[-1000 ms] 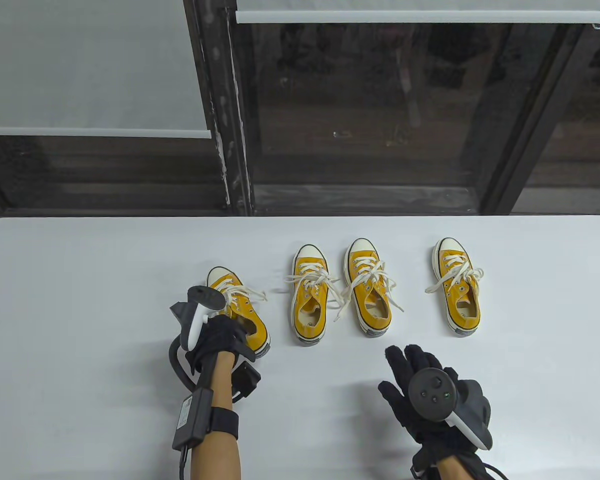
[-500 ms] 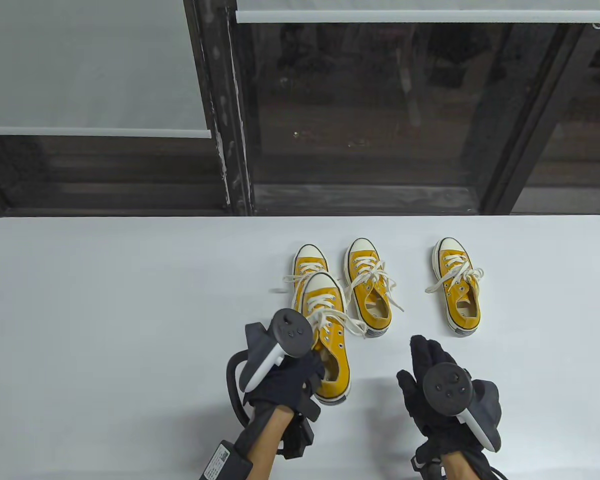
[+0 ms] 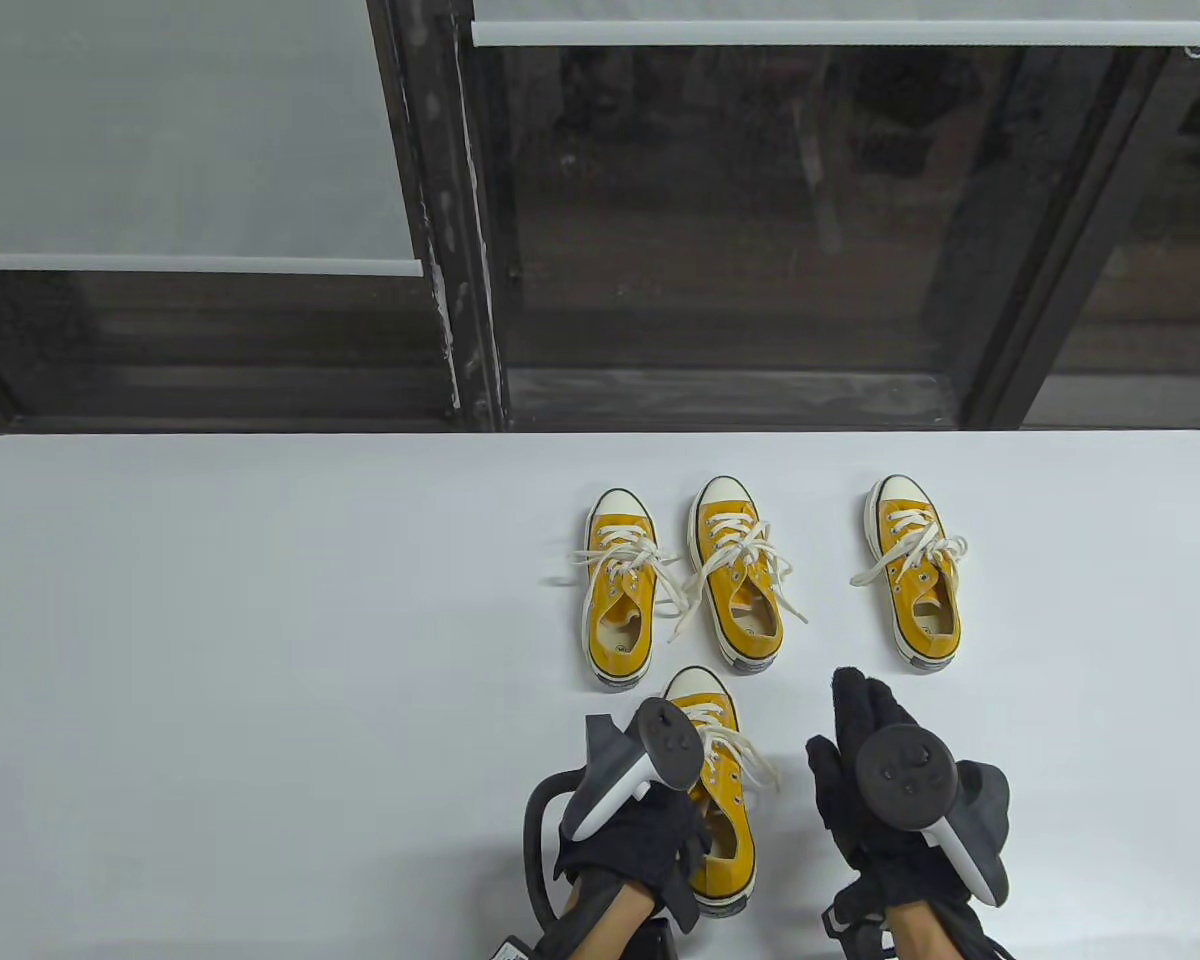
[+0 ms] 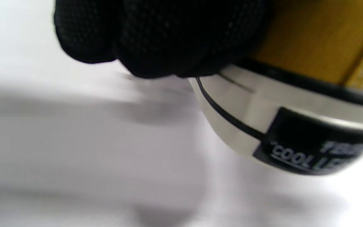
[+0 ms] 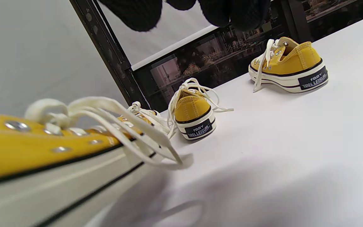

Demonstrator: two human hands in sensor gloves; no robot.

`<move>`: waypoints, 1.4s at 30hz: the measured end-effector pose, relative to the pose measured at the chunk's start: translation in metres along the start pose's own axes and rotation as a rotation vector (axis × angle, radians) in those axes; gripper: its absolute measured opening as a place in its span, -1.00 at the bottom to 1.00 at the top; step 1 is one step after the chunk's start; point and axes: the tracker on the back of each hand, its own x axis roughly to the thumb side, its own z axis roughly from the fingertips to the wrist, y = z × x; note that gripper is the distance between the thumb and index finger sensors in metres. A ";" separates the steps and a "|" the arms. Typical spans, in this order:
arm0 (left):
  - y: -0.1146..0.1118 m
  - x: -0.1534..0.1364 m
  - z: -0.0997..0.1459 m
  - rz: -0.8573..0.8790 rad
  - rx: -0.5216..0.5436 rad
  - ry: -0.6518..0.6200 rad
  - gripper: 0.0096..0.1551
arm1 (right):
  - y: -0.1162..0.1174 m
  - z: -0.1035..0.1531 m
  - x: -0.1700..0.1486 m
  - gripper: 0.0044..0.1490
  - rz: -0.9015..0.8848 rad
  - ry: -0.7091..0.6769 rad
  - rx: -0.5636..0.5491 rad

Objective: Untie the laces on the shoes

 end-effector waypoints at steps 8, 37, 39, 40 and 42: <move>-0.022 0.001 -0.033 -0.089 -0.109 0.097 -0.35 | 0.002 -0.001 0.000 -0.14 0.000 0.003 0.032; 0.028 -0.018 -0.031 0.231 0.030 -0.147 -0.34 | 0.058 -0.046 0.028 -0.28 0.144 0.130 0.450; 0.021 -0.018 -0.036 0.271 -0.008 -0.170 -0.32 | 0.061 -0.049 0.029 -0.53 0.164 0.144 0.392; 0.018 -0.018 -0.039 0.264 -0.030 -0.173 -0.30 | 0.061 -0.049 0.029 -0.57 0.174 0.139 0.353; 0.012 -0.017 -0.044 0.252 -0.068 -0.170 -0.25 | 0.054 -0.049 0.029 -0.58 0.159 0.127 0.361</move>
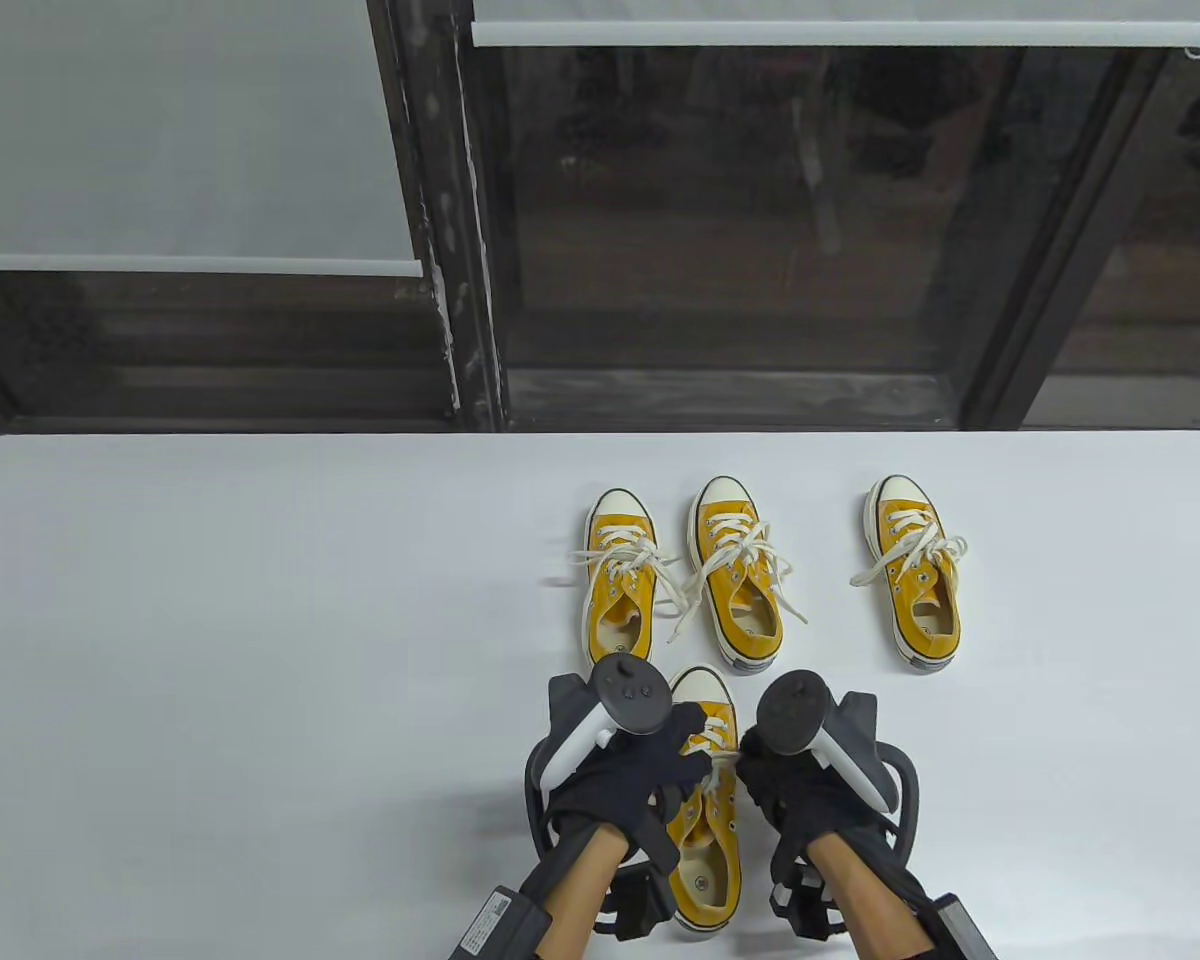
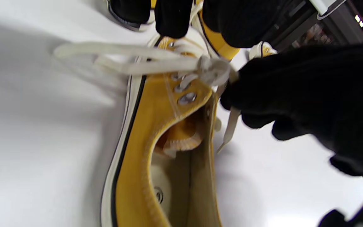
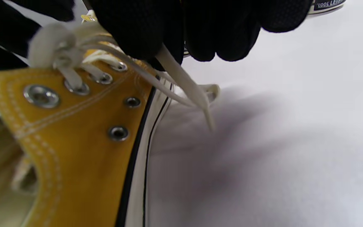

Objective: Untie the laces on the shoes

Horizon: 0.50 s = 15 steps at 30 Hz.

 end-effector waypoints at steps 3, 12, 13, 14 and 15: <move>-0.011 -0.003 -0.009 0.004 -0.071 0.009 -0.21 | -0.013 0.006 0.000 -0.58 -0.070 -0.036 0.009; -0.021 -0.011 -0.018 0.032 -0.100 0.041 -0.34 | -0.055 0.011 0.003 -0.56 -0.322 -0.150 0.169; -0.020 -0.011 -0.018 0.027 -0.098 0.042 -0.37 | -0.057 0.011 0.003 -0.56 -0.350 -0.159 0.186; -0.021 -0.011 -0.019 0.014 -0.091 0.048 -0.40 | -0.062 0.012 0.004 -0.56 -0.386 -0.171 0.217; -0.021 -0.011 -0.019 0.009 -0.084 0.050 -0.43 | -0.065 0.012 0.005 -0.56 -0.406 -0.177 0.240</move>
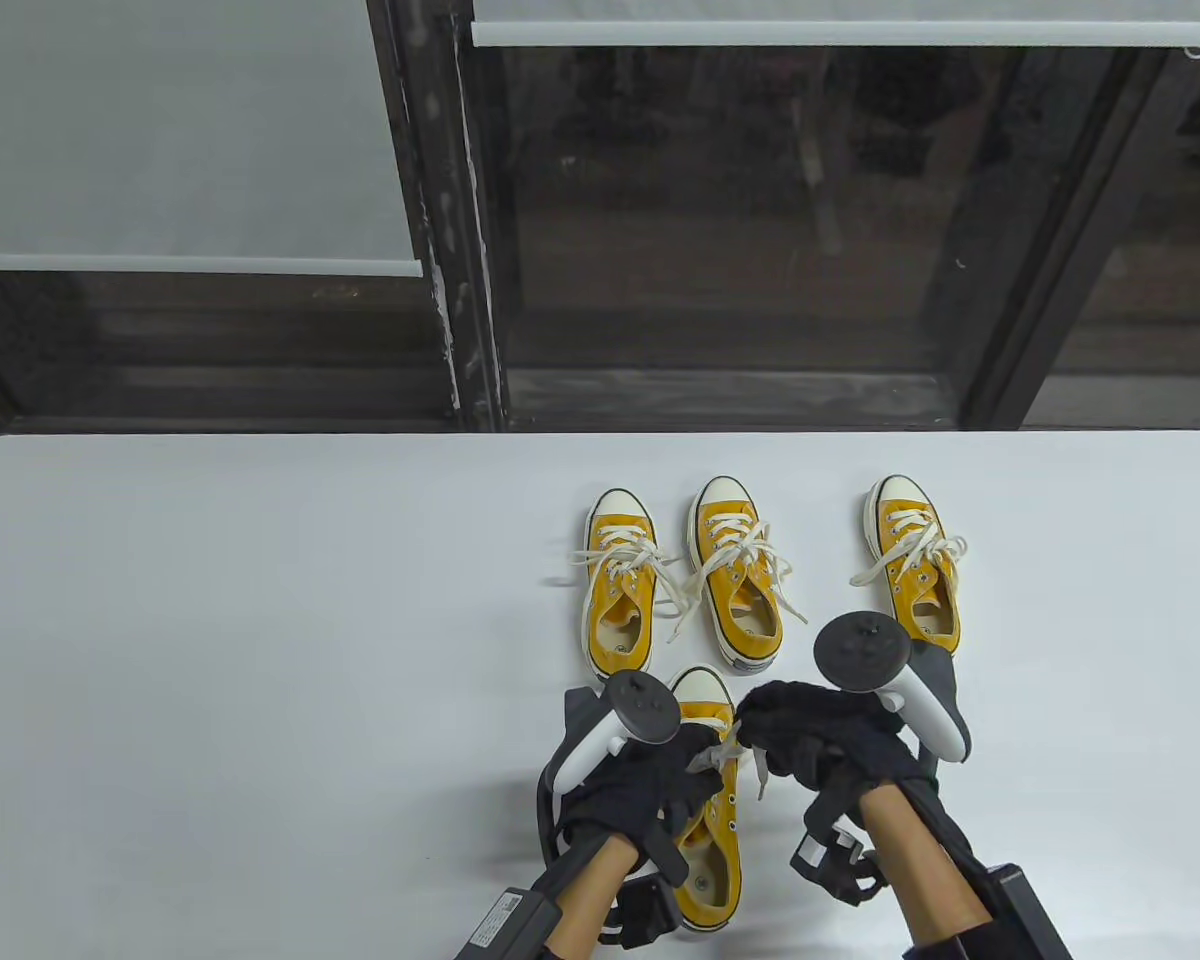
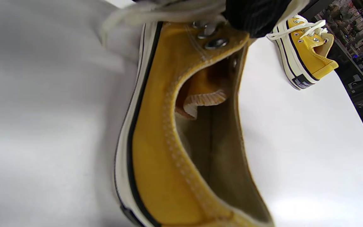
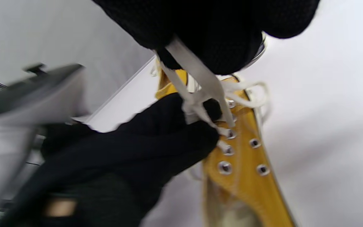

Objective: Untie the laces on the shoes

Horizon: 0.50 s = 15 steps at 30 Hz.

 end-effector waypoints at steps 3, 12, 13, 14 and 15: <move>0.000 0.000 0.000 -0.005 0.002 0.000 -0.49 | -0.010 0.004 0.006 -0.56 -0.044 -0.022 0.017; -0.001 -0.001 0.001 0.010 -0.002 -0.002 -0.51 | -0.055 0.040 0.036 -0.54 -0.412 -0.291 0.030; -0.001 -0.001 0.001 0.010 -0.004 -0.002 -0.51 | -0.060 0.045 0.040 -0.53 -0.471 -0.344 0.041; -0.001 -0.001 0.001 0.013 -0.005 -0.002 -0.51 | -0.062 0.049 0.043 -0.53 -0.511 -0.381 0.049; -0.001 -0.001 0.002 0.014 -0.005 -0.002 -0.52 | -0.066 0.054 0.047 -0.53 -0.571 -0.439 0.071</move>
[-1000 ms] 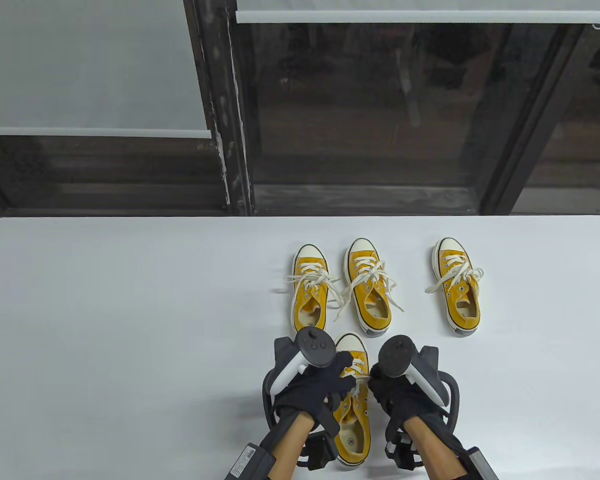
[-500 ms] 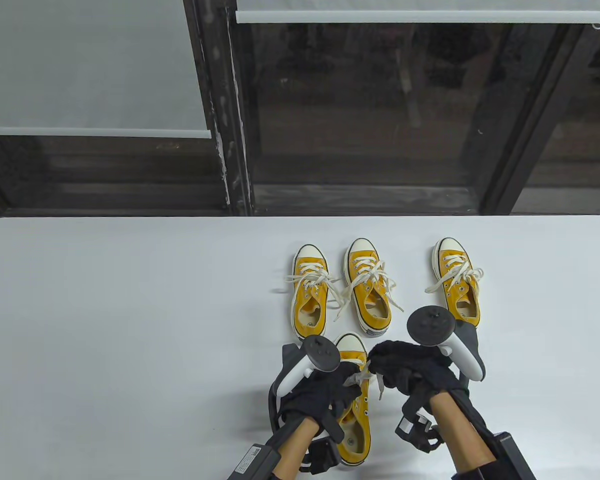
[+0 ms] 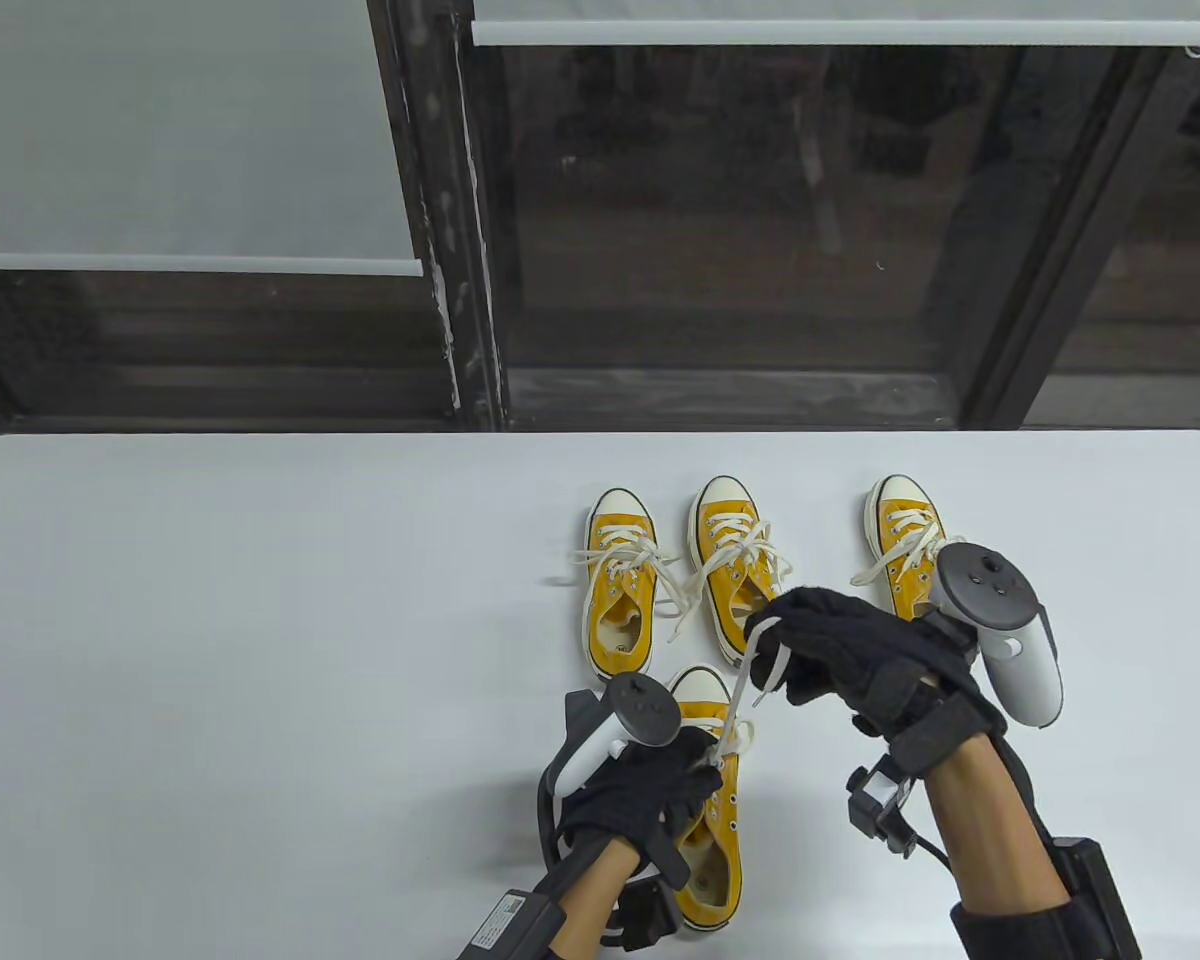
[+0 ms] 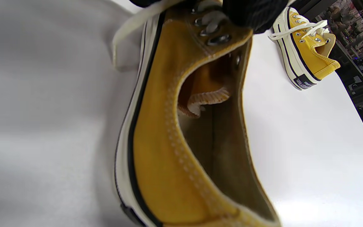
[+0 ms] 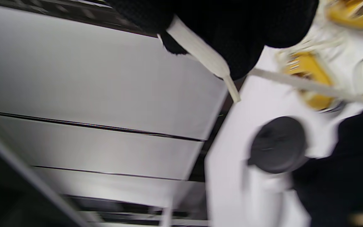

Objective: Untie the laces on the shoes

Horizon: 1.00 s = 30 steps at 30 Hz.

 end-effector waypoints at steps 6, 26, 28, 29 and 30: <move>-0.001 0.001 0.001 -0.015 0.011 0.006 -0.54 | 0.002 0.012 0.032 -0.52 -0.273 -0.235 0.107; 0.025 -0.014 0.010 0.267 -0.018 -0.091 -0.51 | -0.028 0.042 -0.074 -0.22 0.972 0.412 -0.564; 0.027 -0.015 0.012 0.287 -0.009 -0.100 -0.50 | -0.015 0.047 -0.085 -0.32 0.886 0.336 -0.555; 0.028 -0.015 0.013 0.297 -0.006 -0.103 -0.50 | -0.009 0.048 -0.087 -0.44 0.855 0.311 -0.539; 0.029 -0.016 0.014 0.312 -0.008 -0.113 -0.50 | -0.001 0.048 -0.090 -0.47 0.823 0.292 -0.486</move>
